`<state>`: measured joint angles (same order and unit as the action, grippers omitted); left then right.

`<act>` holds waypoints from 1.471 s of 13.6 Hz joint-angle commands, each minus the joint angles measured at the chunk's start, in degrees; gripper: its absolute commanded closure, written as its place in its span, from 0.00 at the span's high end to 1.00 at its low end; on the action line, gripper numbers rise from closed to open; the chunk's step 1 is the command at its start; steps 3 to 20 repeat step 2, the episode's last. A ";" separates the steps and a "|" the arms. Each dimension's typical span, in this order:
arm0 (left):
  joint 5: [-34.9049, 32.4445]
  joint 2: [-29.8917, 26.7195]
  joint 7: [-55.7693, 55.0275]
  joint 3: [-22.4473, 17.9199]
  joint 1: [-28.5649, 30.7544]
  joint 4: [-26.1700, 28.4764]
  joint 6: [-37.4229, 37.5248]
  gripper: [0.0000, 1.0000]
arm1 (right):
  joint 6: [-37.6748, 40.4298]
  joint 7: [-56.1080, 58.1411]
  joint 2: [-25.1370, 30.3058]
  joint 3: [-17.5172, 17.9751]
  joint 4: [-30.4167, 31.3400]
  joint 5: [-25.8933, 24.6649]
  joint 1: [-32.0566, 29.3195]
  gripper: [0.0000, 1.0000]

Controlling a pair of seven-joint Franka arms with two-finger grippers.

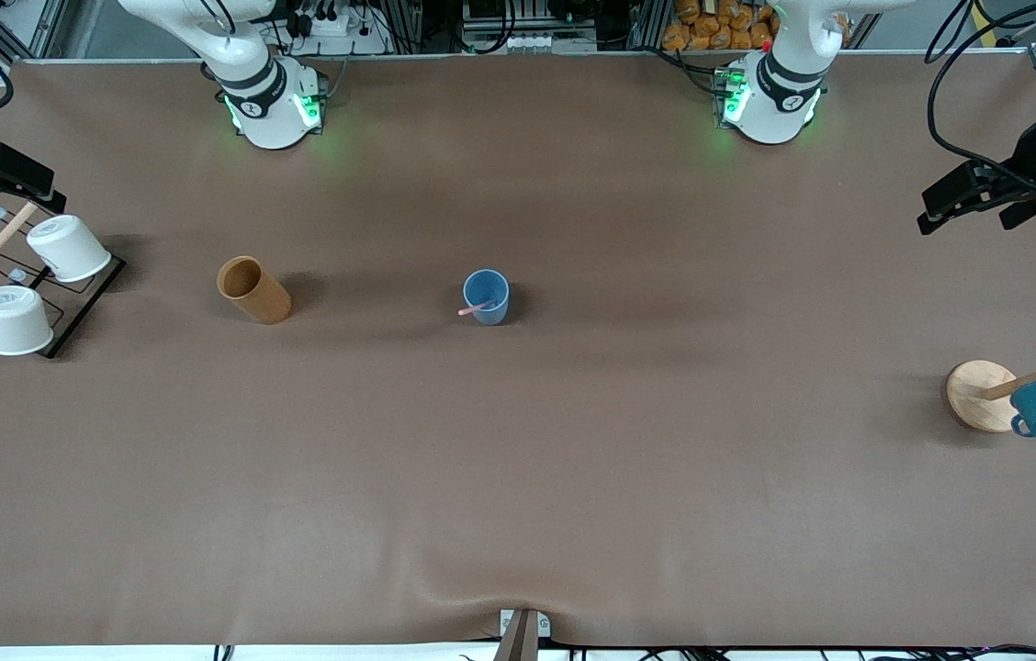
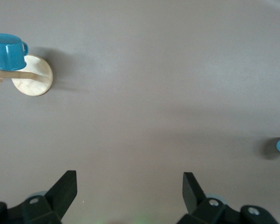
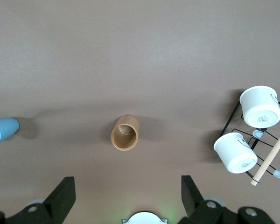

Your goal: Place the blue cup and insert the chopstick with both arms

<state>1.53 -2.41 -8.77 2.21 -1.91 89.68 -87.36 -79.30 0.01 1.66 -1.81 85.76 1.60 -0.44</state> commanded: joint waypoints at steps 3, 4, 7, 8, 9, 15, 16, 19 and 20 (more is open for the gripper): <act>-1.88 -0.49 0.77 0.07 -0.20 -1.08 1.75 1.00 | 0.37 -0.80 0.10 0.58 -0.69 -0.89 -0.96 1.00; -1.88 -0.49 0.77 0.07 -0.20 -1.08 1.75 1.00 | 0.37 -0.80 0.10 0.58 -0.69 -0.89 -0.96 1.00; -1.88 -0.49 0.77 0.07 -0.20 -1.08 1.75 1.00 | 0.37 -0.80 0.10 0.58 -0.69 -0.89 -0.96 1.00; -1.88 -0.49 0.77 0.07 -0.20 -1.08 1.75 1.00 | 0.37 -0.80 0.10 0.58 -0.69 -0.89 -0.96 1.00; -1.88 -0.49 0.77 0.07 -0.20 -1.08 1.75 1.00 | 0.37 -0.80 0.10 0.58 -0.69 -0.89 -0.96 1.00; -1.88 -0.49 0.77 0.07 -0.20 -1.08 1.75 1.00 | 0.37 -0.80 0.10 0.58 -0.69 -0.89 -0.96 1.00; -1.88 -0.49 0.77 0.07 -0.20 -1.08 1.75 1.00 | 0.37 -0.80 0.10 0.58 -0.69 -0.89 -0.96 1.00; -1.88 -0.49 0.77 0.07 -0.20 -1.08 1.75 1.00 | 0.37 -0.80 0.10 0.58 -0.69 -0.89 -0.96 1.00; -1.88 -0.49 0.77 0.07 -0.20 -1.08 1.75 1.00 | 0.37 -0.80 0.10 0.58 -0.69 -0.89 -0.96 1.00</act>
